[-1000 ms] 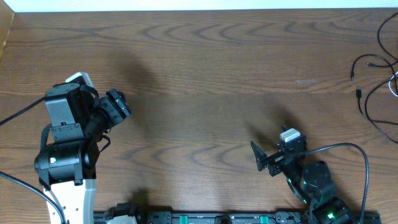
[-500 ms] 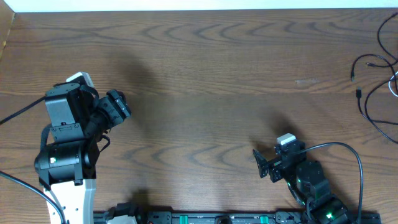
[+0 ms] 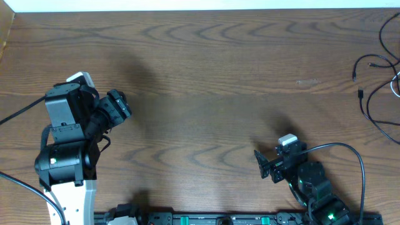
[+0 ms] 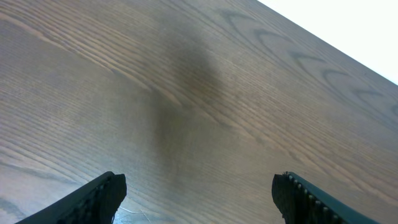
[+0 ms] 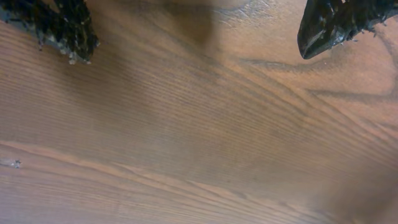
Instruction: Untangle cables
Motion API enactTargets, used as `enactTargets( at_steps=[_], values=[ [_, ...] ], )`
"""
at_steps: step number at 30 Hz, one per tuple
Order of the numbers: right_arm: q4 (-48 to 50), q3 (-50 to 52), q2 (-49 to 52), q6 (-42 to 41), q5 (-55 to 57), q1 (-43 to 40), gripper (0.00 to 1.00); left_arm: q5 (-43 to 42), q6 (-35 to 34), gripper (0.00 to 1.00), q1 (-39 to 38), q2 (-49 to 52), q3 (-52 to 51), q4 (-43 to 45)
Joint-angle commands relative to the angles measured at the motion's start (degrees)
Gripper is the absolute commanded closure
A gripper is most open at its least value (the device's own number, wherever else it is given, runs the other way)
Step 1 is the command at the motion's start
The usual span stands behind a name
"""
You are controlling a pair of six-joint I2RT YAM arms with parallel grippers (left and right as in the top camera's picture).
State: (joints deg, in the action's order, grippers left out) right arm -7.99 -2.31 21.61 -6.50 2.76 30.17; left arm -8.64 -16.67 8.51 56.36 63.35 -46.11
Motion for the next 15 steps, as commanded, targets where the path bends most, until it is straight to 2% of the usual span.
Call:
enactTargets(
  at_steps=[1,5,11,15],
  values=[
    [0.0,0.2,-1.4,0.4,0.7,-1.5,0.01,0.3,0.6,0.19,0.2,-0.4,0.5,0.3],
    [0.0,0.2,-3.9,0.4,0.7,-8.2,0.01,0.5,0.6,0.2,0.2,-0.4,0.5,1.5],
    [0.1,0.2,-12.7,0.4,0.7,-23.5,0.01,0.6,0.6,0.19,0.2,-0.4,0.5,2.8],
    [0.1,0.2,-19.0,0.4,0.7,-26.8,0.01,0.6,0.6,0.2,0.2,-0.4,0.5,3.6]
  ],
)
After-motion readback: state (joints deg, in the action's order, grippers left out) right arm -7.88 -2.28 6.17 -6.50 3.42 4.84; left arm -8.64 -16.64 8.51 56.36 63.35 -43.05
